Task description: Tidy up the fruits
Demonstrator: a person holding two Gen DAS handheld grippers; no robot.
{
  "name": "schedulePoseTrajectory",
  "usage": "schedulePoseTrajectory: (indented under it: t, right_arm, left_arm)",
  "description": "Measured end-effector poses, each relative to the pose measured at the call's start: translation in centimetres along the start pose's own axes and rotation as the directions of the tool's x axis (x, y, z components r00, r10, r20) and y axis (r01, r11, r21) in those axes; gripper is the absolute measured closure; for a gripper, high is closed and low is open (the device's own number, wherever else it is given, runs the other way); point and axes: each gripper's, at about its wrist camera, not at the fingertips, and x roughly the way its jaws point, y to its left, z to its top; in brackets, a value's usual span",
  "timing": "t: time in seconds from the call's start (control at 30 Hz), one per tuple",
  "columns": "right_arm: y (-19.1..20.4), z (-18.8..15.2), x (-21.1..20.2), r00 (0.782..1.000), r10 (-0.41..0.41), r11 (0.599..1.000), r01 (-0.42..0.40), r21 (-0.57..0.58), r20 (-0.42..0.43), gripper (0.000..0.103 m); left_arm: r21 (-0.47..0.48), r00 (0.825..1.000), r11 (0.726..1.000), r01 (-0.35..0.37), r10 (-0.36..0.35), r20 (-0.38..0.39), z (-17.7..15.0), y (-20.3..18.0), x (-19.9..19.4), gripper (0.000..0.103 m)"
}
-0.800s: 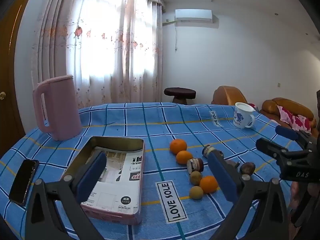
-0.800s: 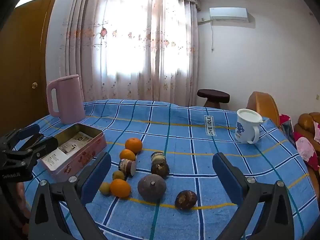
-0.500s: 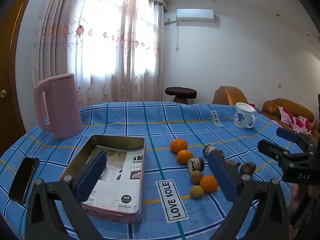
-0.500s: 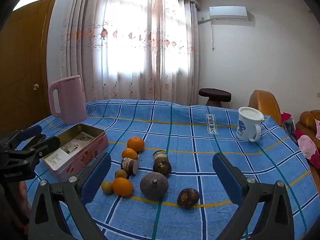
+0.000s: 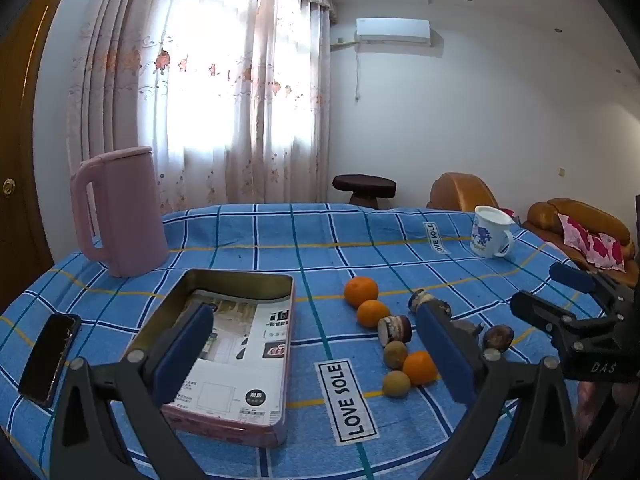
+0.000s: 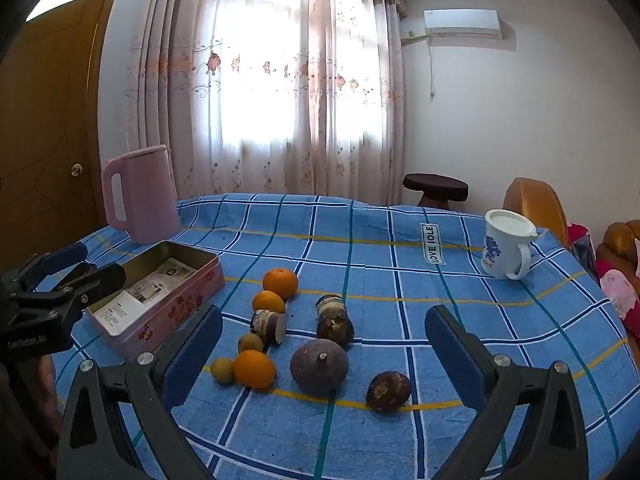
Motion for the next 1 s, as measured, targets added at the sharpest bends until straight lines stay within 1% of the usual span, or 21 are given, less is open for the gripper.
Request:
schedulePoseTrajectory:
  t: [1.0]
  right_arm:
    - [0.47, -0.55, 0.21, 1.000, 0.010, 1.000, -0.010, -0.004, -0.012, 0.001]
  left_arm:
    - [-0.002, 1.000, 1.000, -0.001, 0.001, -0.005, -0.12, 0.16, 0.11, 0.000]
